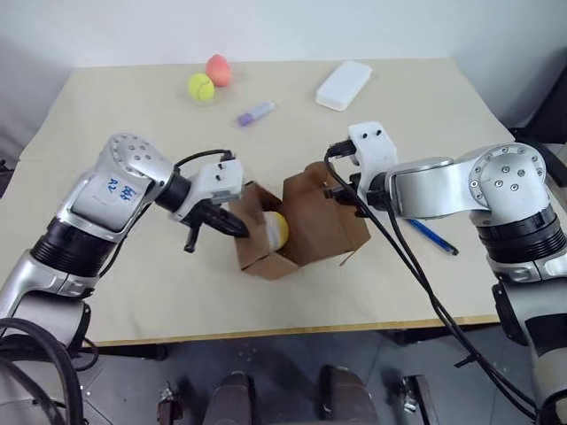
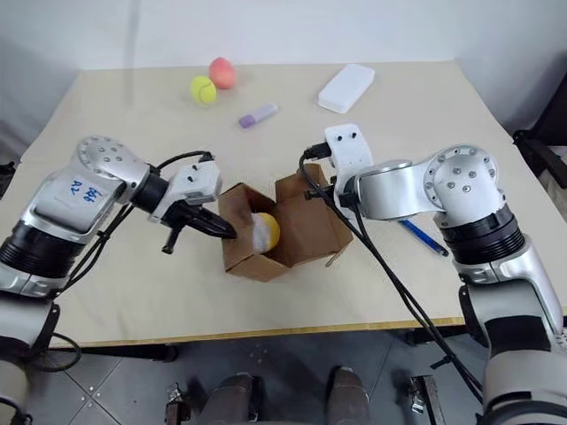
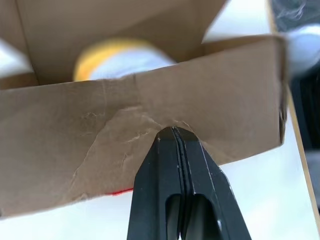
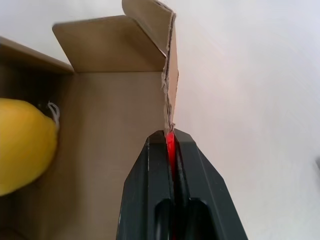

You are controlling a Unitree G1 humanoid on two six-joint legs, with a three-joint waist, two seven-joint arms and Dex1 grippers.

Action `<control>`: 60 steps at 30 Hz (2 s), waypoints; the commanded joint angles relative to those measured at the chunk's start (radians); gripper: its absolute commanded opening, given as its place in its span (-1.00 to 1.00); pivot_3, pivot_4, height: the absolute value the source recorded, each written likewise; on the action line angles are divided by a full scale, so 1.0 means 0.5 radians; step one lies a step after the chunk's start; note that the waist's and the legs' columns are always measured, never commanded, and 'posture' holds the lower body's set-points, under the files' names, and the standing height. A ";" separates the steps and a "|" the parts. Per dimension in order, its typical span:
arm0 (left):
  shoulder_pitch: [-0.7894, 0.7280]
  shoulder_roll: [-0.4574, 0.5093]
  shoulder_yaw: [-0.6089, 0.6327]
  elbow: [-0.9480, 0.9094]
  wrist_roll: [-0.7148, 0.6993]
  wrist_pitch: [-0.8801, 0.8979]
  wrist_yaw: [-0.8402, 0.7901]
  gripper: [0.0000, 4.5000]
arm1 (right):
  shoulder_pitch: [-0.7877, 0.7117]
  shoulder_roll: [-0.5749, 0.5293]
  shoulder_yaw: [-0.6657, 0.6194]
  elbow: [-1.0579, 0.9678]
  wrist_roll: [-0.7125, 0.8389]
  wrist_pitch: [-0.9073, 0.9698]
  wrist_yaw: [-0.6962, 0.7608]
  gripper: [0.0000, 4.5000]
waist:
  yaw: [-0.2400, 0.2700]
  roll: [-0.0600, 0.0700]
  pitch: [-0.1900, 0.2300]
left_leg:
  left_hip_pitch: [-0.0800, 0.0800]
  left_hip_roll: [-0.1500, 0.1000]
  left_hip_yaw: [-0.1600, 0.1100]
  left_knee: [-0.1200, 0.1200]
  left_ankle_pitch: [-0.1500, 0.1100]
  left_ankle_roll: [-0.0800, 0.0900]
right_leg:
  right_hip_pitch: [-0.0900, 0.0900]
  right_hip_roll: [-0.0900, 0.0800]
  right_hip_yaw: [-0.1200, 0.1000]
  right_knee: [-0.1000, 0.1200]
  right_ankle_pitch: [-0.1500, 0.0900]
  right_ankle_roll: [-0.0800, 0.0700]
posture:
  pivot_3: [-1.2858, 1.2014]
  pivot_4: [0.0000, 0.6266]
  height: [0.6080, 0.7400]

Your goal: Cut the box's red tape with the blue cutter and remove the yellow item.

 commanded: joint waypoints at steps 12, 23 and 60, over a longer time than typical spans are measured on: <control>0.131 -0.348 0.085 0.133 0.125 0.041 0.281 -1.00 | 0.197 0.069 0.016 -0.067 -0.116 -0.027 0.081 -0.98 | 0.040 -0.014 0.009 | -0.007 0.000 0.002 0.007 -0.004 0.004 | -0.003 0.000 -0.001 -0.001 0.000 0.000 | 0.03 -0.52 1.00; 0.166 -0.407 0.181 0.292 0.194 -0.012 0.451 -0.82 | 0.446 0.047 -0.158 -0.307 -1.200 -0.083 1.091 -0.41 | 0.041 -0.014 0.009 | -0.007 0.001 0.003 0.007 -0.004 0.004 | -0.003 0.000 -0.001 0.000 0.000 0.000 | 0.03 -0.52 1.00; -0.341 -0.684 -0.124 0.457 0.296 -0.156 0.169 1.00 | 1.902 -0.608 -1.651 -1.158 -1.884 -0.888 3.624 0.99 | 0.062 -0.016 0.011 | 0.001 0.002 0.011 0.011 -0.006 0.006 | 0.012 0.000 -0.005 -0.013 0.004 0.001 | 0.03 -0.52 1.00</control>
